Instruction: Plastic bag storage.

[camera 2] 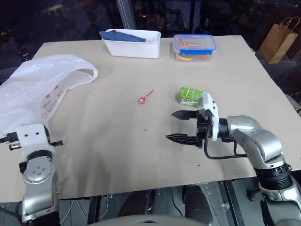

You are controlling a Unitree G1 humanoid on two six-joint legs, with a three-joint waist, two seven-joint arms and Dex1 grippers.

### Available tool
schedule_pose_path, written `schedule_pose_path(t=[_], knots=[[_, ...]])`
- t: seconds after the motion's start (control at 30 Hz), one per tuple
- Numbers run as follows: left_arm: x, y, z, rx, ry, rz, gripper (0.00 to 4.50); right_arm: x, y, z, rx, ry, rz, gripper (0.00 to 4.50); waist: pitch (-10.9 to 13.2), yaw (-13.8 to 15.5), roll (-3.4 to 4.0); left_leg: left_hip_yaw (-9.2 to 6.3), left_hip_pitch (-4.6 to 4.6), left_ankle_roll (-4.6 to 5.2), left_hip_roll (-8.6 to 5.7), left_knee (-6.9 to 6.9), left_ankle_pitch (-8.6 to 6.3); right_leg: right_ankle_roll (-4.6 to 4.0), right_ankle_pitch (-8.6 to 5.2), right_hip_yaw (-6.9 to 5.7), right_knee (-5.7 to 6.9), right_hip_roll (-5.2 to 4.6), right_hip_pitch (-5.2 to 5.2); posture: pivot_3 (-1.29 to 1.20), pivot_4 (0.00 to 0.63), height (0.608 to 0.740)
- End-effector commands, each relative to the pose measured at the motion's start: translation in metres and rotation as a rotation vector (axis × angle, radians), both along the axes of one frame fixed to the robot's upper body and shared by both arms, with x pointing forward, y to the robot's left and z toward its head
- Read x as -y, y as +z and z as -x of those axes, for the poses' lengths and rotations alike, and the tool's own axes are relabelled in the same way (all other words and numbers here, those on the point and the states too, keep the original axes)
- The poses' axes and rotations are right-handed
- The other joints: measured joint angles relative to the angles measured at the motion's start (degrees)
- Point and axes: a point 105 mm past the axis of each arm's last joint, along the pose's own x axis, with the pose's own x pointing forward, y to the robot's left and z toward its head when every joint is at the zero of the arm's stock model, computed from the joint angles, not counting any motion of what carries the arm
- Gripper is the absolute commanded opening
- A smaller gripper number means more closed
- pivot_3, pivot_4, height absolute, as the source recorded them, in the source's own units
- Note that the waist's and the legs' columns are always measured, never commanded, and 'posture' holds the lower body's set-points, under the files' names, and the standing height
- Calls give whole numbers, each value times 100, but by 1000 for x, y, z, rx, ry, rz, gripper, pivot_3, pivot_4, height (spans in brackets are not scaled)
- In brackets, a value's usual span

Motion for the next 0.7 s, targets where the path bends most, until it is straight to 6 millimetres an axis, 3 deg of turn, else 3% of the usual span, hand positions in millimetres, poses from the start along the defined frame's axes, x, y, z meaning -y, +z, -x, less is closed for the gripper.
schedule_pose_path(t=[0.03, 0.17, 0.27, 0.4, 0.47, 0.57, 0.7], knots=[[3, 18, -1, 50, -6, -56, 23, -4, 7, -3, 72, -23, -10, 4500, 0, 1, 0, 0, 0, 0, 0, 0, 0, 0, 0, 0, 0, 0, 0, 0, 150, 740], [23, 18, -15, 67, -138, 11, 23, -15, 1, -21, 155, -106, 32, 4500, 0, -4, 0, 1, 1, 0, 0, 0, 0, 0, 0, 0, 1, 0, 0, 0, 150, 740], [65, 28, -32, 96, -392, 58, 23, -35, -1, -35, 203, -125, 35, 4500, -1, -15, -2, 2, 2, -1, 0, 0, 0, 0, 0, 0, 2, 0, 0, 0, 150, 740], [95, 50, -45, 149, -597, 91, 23, -52, 6, -67, 351, -209, 75, 4500, -1, -26, -2, 3, 3, -1, 1, 0, 1, -1, 1, 1, 5, 1, -3, 0, 150, 740], [112, 64, -52, 161, -705, 83, 23, -47, 24, -88, 426, -281, 81, 4500, 0, -20, -1, 2, 1, -2, 0, 0, 2, -3, 3, 1, 7, 2, -8, 0, 150, 740], [140, 77, -56, 147, -891, 85, 23, -21, 35, -107, 496, -334, 188, 4500, 1, 5, 2, -2, -6, -3, -7, 1, 2, -7, 5, 1, 5, -2, -10, 0, 150, 740], [176, 79, -48, 73, -1144, 103, 23, 13, 22, -119, 464, -352, 379, 4500, 1, -9, 2, -6, -14, 0, -26, -5, 0, -6, 5, -2, -2, -22, -10, 0, 150, 740]])
